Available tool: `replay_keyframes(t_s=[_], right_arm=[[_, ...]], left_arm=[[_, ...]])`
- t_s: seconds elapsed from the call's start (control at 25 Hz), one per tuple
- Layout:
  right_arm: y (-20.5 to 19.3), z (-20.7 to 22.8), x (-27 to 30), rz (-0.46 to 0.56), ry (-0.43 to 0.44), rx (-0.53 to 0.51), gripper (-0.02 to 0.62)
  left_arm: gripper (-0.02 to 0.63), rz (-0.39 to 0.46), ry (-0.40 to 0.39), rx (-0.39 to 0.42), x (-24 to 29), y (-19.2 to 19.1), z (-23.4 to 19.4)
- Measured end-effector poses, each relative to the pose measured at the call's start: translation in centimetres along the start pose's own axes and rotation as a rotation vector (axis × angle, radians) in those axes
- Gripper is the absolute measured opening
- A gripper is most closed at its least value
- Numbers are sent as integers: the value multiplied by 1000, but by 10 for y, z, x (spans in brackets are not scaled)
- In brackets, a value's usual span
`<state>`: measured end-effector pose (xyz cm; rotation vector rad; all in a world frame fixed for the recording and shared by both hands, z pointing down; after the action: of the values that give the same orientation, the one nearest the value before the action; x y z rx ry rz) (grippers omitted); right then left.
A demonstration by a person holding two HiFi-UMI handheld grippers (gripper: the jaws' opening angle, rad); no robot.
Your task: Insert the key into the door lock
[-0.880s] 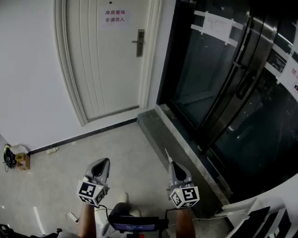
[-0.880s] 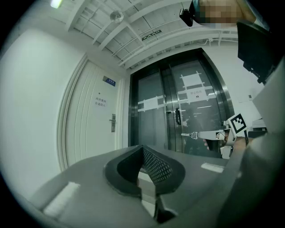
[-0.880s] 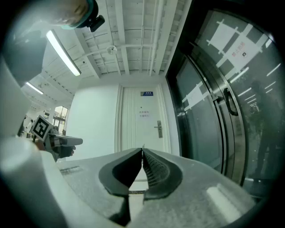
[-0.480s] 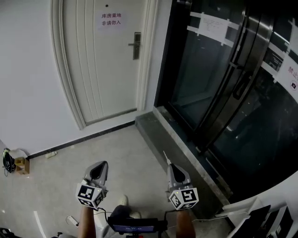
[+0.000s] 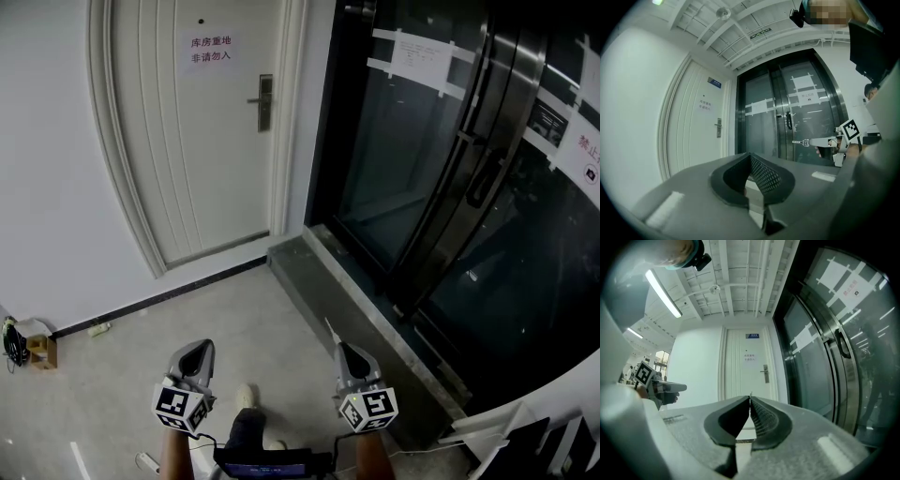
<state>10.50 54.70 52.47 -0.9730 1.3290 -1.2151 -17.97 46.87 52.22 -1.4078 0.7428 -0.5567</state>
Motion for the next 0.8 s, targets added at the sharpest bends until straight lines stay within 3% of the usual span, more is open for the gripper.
replay_keyframes(t_s=[0.8], right_arm=[[-26, 2, 193, -12, 22, 2, 9]], left_arm=[[2, -10, -20, 1, 137, -3, -140]])
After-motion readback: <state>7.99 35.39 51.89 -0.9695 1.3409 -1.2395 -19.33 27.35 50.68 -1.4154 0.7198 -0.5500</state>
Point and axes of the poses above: the fingertips, and each gripper's own axes: x forward along the fingers, z to its right, y out of its top, the point moved 2 cm from there along -x, backward along the fingers, and after that the axes turned 8 degrees about z, right-handed, at the moved point
